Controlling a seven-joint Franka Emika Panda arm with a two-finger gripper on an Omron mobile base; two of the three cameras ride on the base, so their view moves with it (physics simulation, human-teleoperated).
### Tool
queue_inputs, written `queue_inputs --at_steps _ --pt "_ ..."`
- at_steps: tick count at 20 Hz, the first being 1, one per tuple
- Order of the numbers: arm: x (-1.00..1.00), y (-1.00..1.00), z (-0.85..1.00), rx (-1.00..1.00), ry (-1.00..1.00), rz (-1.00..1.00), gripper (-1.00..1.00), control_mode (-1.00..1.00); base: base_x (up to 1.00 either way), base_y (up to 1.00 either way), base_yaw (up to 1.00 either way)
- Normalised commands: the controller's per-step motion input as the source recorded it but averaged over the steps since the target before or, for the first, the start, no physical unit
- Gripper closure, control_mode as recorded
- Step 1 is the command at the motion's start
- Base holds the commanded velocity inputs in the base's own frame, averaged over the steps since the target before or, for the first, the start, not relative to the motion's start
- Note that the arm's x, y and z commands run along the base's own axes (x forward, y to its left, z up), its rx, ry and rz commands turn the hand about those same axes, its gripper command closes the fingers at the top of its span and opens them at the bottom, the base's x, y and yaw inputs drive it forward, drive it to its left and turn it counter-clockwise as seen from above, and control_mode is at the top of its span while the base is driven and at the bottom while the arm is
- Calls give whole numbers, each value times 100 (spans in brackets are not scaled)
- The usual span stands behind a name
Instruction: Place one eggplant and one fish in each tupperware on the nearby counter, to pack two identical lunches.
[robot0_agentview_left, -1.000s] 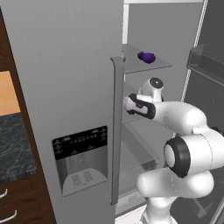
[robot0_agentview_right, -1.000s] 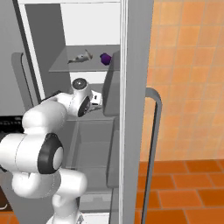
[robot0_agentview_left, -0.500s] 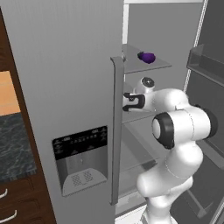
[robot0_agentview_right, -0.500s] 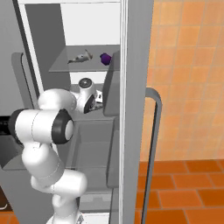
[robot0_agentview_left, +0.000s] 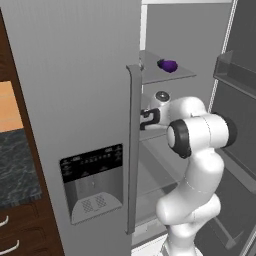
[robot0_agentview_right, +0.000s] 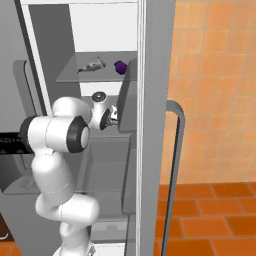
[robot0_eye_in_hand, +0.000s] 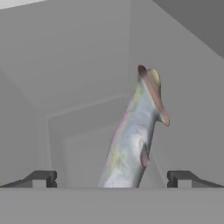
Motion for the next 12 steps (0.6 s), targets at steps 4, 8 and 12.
queue_inputs --at_steps 4,8,12 --pt "14 0 -9 0 0 -3 -100 -100 0 0 0" --pt "0 -1 -7 0 0 0 -100 -100 0 0 0" --pt "0 0 -4 0 0 0 100 -100 0 0 0"
